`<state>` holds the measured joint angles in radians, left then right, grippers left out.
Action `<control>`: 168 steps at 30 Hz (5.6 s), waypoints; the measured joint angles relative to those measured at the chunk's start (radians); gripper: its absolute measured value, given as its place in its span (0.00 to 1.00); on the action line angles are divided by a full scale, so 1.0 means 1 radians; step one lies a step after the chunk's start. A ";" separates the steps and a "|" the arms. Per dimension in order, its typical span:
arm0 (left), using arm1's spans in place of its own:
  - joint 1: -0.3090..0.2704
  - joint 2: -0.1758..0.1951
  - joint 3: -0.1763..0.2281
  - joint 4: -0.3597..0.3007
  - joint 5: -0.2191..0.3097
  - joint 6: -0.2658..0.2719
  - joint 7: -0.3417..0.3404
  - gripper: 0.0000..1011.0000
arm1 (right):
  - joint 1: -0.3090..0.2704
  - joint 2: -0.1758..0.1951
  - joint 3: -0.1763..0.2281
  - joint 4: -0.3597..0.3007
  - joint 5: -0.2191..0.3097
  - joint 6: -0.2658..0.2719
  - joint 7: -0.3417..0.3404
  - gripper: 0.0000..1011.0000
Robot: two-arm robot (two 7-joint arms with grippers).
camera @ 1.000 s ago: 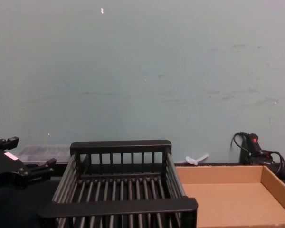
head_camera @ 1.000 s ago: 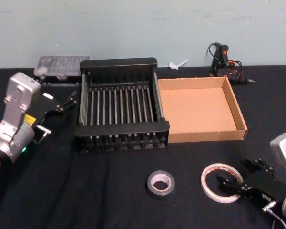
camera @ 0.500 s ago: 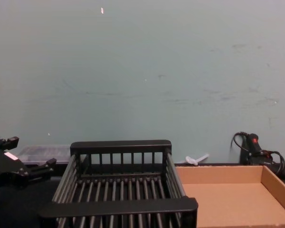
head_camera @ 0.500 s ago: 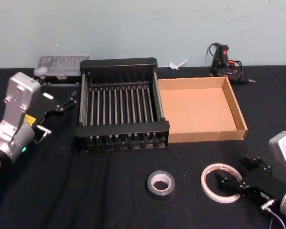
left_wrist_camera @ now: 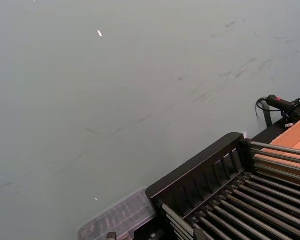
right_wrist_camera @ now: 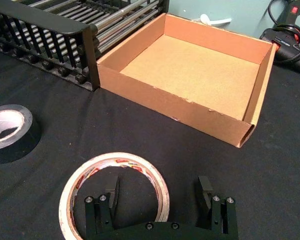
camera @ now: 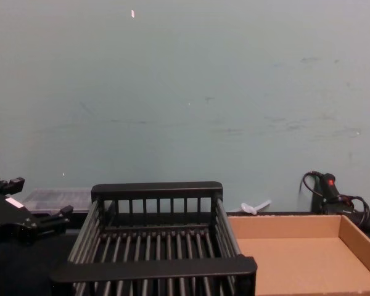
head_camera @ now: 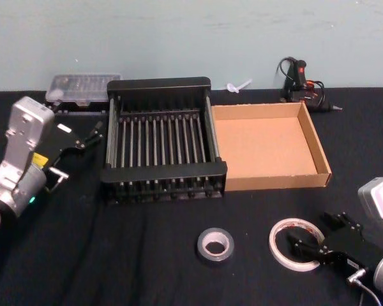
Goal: Pick up the white tape and place it into the black box , Pick up the silver tape and place it into the brown box.
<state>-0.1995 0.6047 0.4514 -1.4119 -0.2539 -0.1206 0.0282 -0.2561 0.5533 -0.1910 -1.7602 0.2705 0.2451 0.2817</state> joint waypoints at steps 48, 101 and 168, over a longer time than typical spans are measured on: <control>0.000 0.000 0.000 0.000 0.000 0.000 0.000 0.99 | -0.008 -0.019 0.014 -0.002 -0.022 0.009 0.017 0.44; 0.000 0.000 0.000 0.000 0.000 0.000 0.000 0.99 | 0.057 0.007 0.075 -0.050 0.015 -0.111 0.082 0.09; 0.000 0.000 0.000 0.000 0.000 0.000 0.000 0.99 | 0.873 -0.341 -0.327 0.712 -0.126 -0.297 0.234 0.09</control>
<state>-0.1995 0.6047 0.4514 -1.4120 -0.2539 -0.1205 0.0283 0.6173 0.2124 -0.5176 -1.0482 0.1449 -0.0522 0.5157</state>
